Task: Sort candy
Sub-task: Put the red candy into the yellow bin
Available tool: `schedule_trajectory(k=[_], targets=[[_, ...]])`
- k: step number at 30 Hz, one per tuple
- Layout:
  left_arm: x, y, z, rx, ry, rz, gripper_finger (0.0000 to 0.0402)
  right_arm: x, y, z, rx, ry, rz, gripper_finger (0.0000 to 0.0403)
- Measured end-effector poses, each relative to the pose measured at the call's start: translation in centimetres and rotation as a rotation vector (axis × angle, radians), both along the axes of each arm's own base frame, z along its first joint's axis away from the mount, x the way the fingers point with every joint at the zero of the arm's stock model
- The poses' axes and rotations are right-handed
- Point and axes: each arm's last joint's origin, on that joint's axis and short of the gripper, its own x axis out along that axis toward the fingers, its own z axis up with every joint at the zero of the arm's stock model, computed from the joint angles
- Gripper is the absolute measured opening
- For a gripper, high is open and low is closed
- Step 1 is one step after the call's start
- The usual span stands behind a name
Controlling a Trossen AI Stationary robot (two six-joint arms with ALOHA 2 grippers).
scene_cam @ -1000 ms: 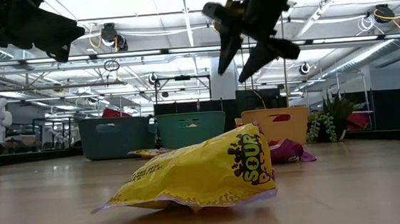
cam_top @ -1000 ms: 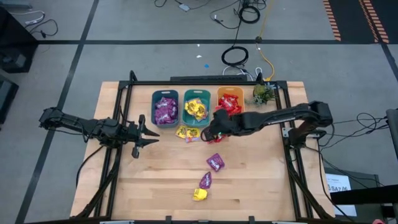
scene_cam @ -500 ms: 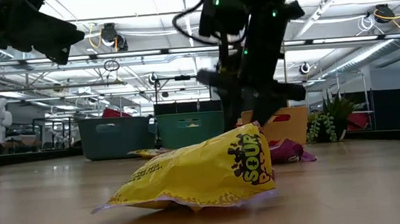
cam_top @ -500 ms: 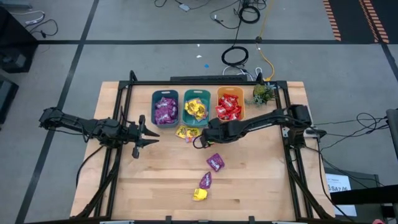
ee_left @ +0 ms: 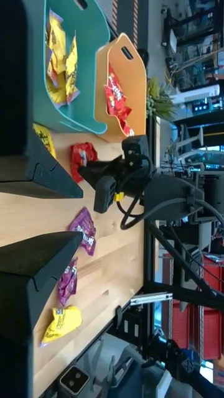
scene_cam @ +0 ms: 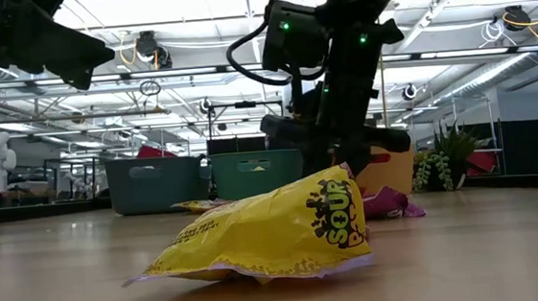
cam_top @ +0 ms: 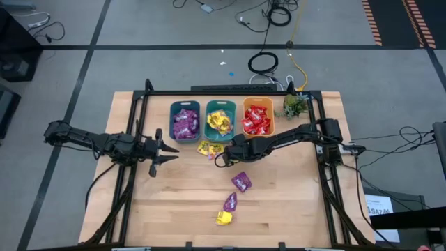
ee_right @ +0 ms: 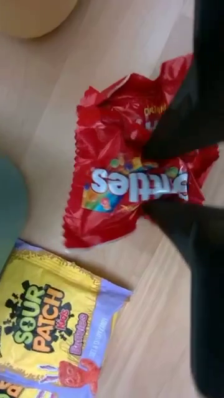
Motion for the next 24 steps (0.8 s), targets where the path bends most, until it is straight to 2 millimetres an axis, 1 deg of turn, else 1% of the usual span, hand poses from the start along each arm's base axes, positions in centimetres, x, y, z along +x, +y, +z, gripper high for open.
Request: schedule_trajectory(k=[3, 4, 5, 8, 9, 12, 15, 20, 22, 24], targets=[[0.0, 0.0, 0.0, 0.002, 0.000, 0.010, 0.0105, 0.0, 0.0, 0.2, 0.000, -0.001, 0.036, 0.0046], [0.0, 0.0, 0.0, 0.002, 0.001, 0.010, 0.0105, 0.0, 0.0, 0.4, 0.001, -0.005, 0.045, 0.0025], [0.0, 0.0, 0.0, 0.002, 0.003, 0.010, 0.0105, 0.0, 0.1, 0.5, 0.004, -0.005, 0.056, 0.0015], [0.0, 0.0, -0.1, 0.004, 0.011, 0.010, 0.0105, -0.2, 0.2, 1.4, 0.036, -0.029, 0.072, 0.0015], [0.0, 0.0, -0.1, 0.005, 0.014, 0.010, 0.0105, -0.3, 0.2, 2.1, 0.039, -0.045, 0.076, 0.0015], [0.0, 0.0, -0.2, 0.006, 0.016, 0.010, 0.0105, -0.7, 0.4, 4.4, 0.040, -0.111, 0.090, 0.0006], [0.0, 0.0, -0.2, 0.006, 0.017, 0.010, 0.0105, -1.5, 0.5, 7.0, 0.006, -0.176, 0.089, 0.0002], [0.0, 0.0, -0.2, 0.005, 0.017, 0.010, 0.0105, -4.0, -0.2, 11.8, -0.112, -0.256, 0.035, 0.0000], [0.0, 0.0, -0.1, 0.003, 0.015, 0.010, 0.0105, -5.2, -0.8, 13.3, -0.169, -0.266, 0.015, 0.0000], [0.0, 0.0, -0.2, -0.001, 0.016, 0.011, 0.0105, -6.3, -1.9, 14.5, -0.215, -0.262, 0.001, 0.0000]])
